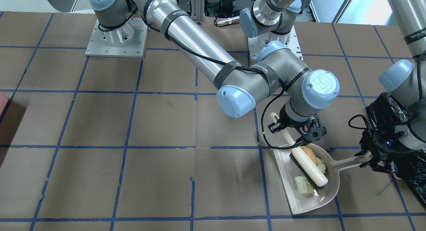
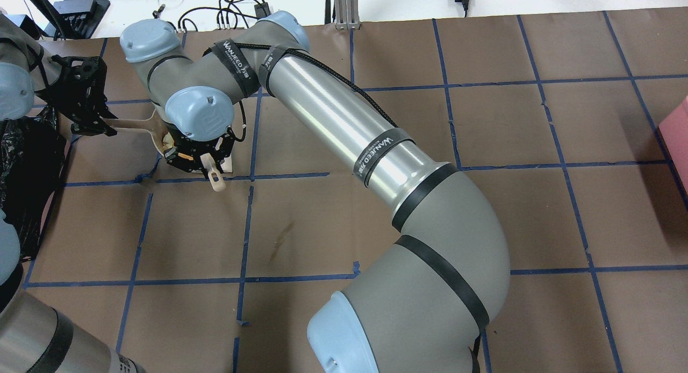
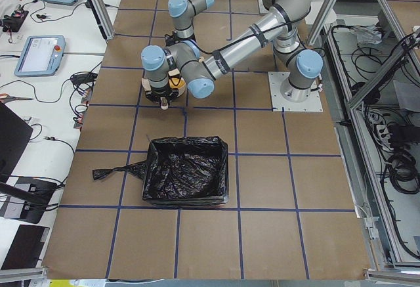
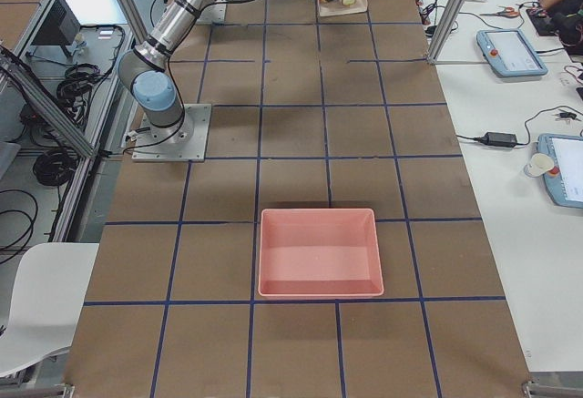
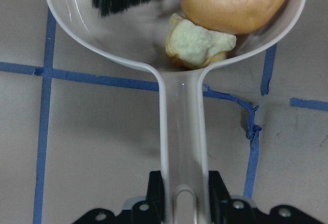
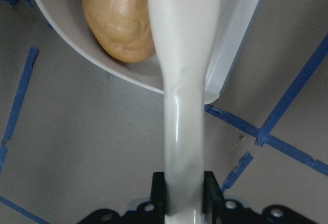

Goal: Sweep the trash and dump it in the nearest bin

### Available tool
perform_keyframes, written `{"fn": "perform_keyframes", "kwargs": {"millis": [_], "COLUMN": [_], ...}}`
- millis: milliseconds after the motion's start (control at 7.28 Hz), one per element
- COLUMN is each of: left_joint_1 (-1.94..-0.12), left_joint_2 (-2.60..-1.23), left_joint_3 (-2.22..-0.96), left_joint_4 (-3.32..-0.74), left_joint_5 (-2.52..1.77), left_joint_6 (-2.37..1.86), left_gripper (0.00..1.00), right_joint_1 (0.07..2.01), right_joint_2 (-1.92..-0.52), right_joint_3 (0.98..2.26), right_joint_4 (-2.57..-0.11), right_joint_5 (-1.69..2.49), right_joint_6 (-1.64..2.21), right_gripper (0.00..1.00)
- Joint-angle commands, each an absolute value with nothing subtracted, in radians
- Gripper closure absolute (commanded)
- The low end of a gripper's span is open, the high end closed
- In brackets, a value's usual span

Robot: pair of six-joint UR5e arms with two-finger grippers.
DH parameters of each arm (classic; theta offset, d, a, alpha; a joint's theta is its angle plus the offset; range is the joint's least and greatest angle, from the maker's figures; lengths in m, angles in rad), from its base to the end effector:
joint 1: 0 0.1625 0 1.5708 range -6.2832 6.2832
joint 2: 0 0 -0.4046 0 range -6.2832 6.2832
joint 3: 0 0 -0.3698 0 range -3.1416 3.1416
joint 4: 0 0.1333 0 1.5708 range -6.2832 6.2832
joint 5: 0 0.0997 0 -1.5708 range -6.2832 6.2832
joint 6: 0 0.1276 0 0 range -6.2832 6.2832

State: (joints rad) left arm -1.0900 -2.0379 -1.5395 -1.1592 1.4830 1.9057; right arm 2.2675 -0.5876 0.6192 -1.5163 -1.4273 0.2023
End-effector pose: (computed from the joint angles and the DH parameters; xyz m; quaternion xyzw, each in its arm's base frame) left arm 0.1559 -0.6112 0.2382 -0.6526 -0.7563 0.0363 0.0274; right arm 0.6263 -0.5124 0.2407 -0.2408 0.9670 0.0698 0.0459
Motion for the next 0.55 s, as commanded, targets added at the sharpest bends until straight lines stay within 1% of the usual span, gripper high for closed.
{"fn": "perform_keyframes", "kwargs": {"millis": [0,275,412], "left_joint_1": [-1.089,-1.085,-1.056], "left_joint_2": [-2.040,-2.040,-2.042], "left_joint_3": [-1.540,-1.542,-1.558], "left_joint_4": [-1.163,-1.166,-1.169], "left_joint_5": [1.473,1.445,1.390], "left_joint_6": [1.904,1.902,1.902], "left_gripper": [0.99,0.99,0.99], "right_joint_1": [2.264,2.215,2.176], "right_joint_2": [-0.624,-0.672,-0.702], "right_joint_3": [0.624,0.626,0.627], "right_joint_4": [-1.511,-1.461,-1.349], "right_joint_5": [-1.459,-1.493,-1.488], "right_joint_6": [0.195,0.190,0.192], "right_gripper": [0.96,0.96,0.96]}}
